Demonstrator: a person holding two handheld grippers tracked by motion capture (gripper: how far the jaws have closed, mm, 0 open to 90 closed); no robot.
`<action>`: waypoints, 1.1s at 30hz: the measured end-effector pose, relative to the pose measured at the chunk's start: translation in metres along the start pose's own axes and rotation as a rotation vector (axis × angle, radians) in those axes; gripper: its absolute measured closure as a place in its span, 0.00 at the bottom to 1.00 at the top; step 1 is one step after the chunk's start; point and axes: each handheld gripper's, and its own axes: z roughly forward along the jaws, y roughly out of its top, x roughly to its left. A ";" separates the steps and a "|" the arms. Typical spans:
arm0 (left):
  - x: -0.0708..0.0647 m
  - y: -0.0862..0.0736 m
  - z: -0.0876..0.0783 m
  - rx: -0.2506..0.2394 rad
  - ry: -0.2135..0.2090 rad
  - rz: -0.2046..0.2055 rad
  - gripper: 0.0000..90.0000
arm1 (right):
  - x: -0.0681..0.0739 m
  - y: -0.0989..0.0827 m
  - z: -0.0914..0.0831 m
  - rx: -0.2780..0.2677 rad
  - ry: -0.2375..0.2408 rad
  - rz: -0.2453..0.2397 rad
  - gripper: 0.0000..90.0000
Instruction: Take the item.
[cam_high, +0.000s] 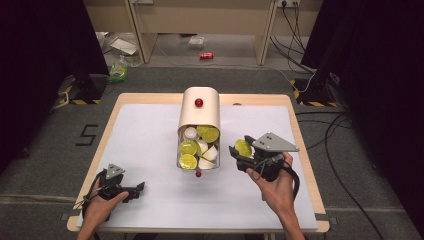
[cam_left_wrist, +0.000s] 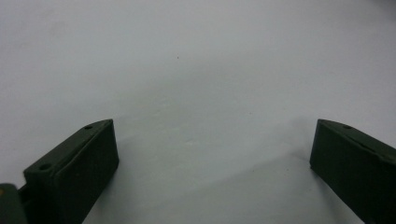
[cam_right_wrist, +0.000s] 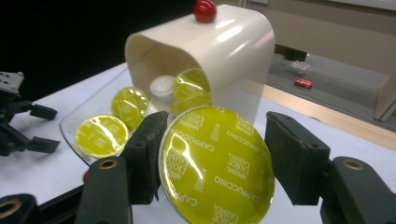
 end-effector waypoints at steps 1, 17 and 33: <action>0.000 0.000 0.000 0.000 0.000 0.000 0.01 | -0.002 -0.002 -0.001 0.008 -0.005 0.001 0.46; 0.000 0.000 0.000 0.001 0.000 0.000 0.01 | -0.034 -0.043 0.002 0.045 -0.108 0.017 0.46; 0.000 0.000 0.000 0.002 -0.001 0.002 0.01 | -0.063 -0.089 0.014 0.135 -0.183 0.075 0.46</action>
